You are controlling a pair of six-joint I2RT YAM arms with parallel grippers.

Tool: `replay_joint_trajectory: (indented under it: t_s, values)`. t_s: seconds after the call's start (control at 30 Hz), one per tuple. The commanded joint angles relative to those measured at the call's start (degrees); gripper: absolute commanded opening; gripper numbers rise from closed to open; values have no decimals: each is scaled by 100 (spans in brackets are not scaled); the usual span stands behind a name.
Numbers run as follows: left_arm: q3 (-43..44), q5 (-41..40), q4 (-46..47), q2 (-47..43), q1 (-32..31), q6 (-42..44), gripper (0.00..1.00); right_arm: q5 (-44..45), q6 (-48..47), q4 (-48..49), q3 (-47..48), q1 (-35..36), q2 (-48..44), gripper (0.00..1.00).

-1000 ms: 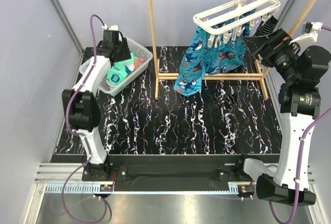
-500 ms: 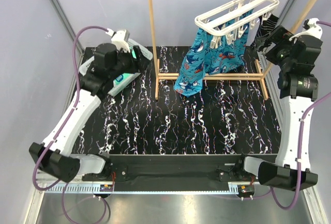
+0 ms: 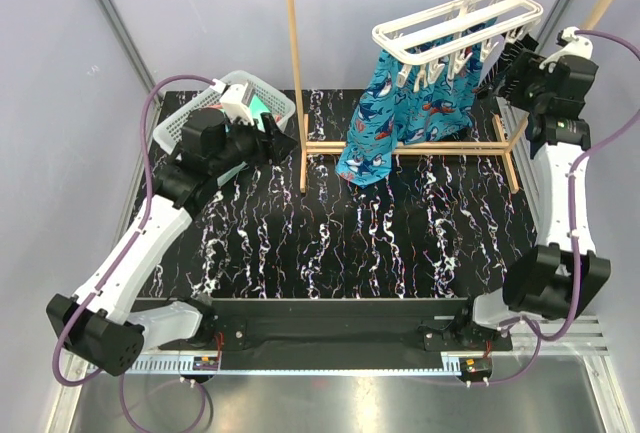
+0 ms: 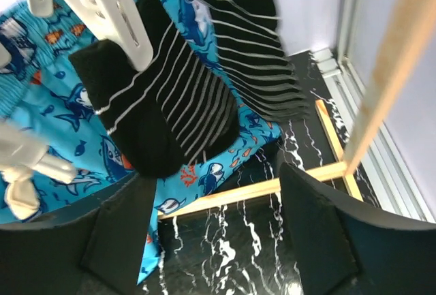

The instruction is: Remove the socks clipped to the hanger

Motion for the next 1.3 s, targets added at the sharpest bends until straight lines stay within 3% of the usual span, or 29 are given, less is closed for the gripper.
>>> replay_joint_trajectory:
  t_s: [0.0, 0.27, 0.47, 0.67, 0.87, 1.27]
  values:
    - [-30, 261, 505, -212, -14, -69, 69, -444, -344, 655, 323, -4, 224, 77]
    - [-74, 234, 566, -168, -14, -43, 69, -937, -55, 1103, 245, -4, 199, 49]
    - [-22, 445, 628, -54, -23, -201, 69, -1306, 121, 955, 411, -4, 58, 0]
    - [66, 182, 663, -10, -400, -411, 68, -1622, 727, 401, 324, -4, -390, 0]
    - [145, -152, 1269, 288, -1199, -658, 67, -1982, 1220, -91, 368, -4, -645, 0]
    - [1979, -653, 2666, 2228, -2202, -281, 68, -3072, 2072, 162, 465, 13, -812, 0]
